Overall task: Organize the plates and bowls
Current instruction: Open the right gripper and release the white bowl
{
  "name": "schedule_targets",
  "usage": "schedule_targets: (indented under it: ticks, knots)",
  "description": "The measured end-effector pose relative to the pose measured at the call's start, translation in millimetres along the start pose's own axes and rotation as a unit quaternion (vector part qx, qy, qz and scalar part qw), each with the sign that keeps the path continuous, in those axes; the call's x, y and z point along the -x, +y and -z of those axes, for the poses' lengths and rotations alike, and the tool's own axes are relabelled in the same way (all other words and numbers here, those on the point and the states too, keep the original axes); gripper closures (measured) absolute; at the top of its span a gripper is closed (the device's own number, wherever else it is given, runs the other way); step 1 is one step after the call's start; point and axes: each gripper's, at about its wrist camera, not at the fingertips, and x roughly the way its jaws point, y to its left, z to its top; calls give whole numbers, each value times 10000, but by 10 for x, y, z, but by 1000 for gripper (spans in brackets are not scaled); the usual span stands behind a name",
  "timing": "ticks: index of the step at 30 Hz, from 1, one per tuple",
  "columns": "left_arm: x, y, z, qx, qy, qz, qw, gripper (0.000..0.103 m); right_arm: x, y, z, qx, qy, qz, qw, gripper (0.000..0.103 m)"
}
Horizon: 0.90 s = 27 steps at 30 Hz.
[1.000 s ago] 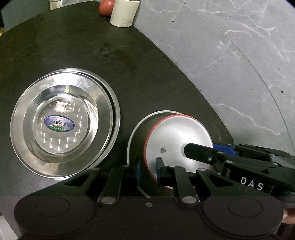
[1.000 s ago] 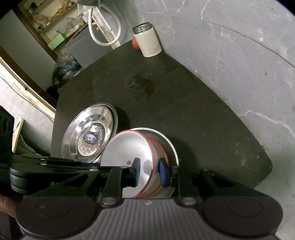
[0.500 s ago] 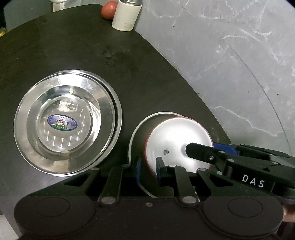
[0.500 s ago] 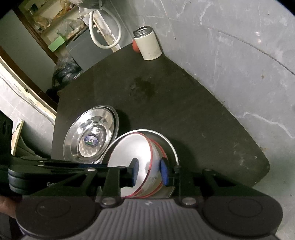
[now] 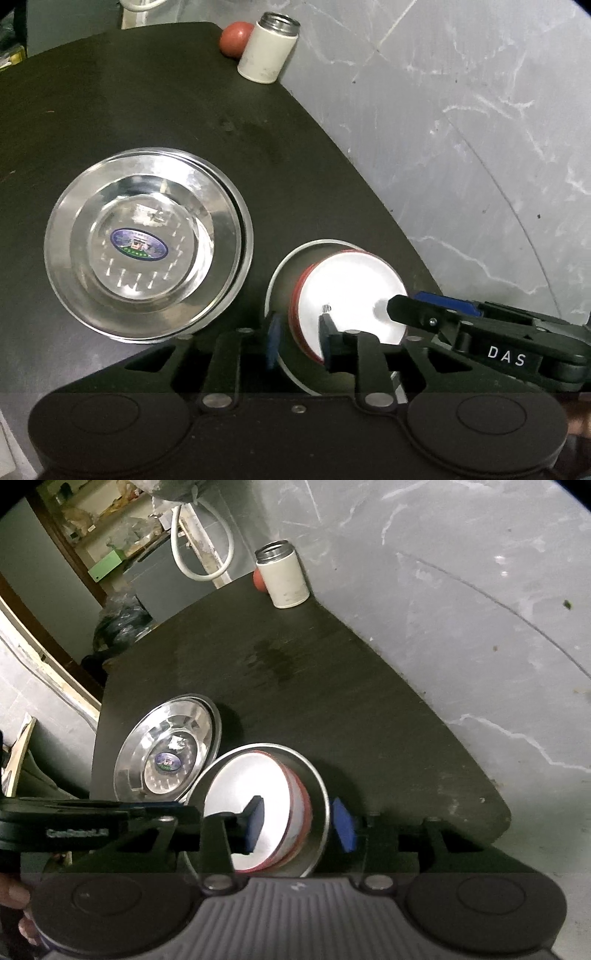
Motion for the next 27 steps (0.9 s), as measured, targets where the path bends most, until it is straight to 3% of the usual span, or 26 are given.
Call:
schedule_targets:
  ticks: [1, 5, 9, 11, 15, 27]
  knots:
    - [26, 0, 5, -13, -17, -119, 9999, 52, 11, -8, 2, -7, -9, 9, 10000, 48]
    - [122, 55, 28, -10, -84, -340, 9994, 42, 52, -37, 18, -50, -59, 36, 10000, 34]
    - [167, 107, 59, -6, -72, -470, 9989, 26, 100, -101, 42, -194, -107, -9, 9998, 25]
    - [182, 132, 68, 2, -53, -532, 9986, 20, 114, -125, 70, -249, -104, -54, 9996, 11]
    - [208, 165, 76, 23, -43, -604, 9982, 2, 136, -169, 106, -386, -126, -56, 9992, 0]
    - [9, 317, 162, 484, 254, -554, 9970, 1, 183, -338, 168, -661, -36, 813, 9945, 0]
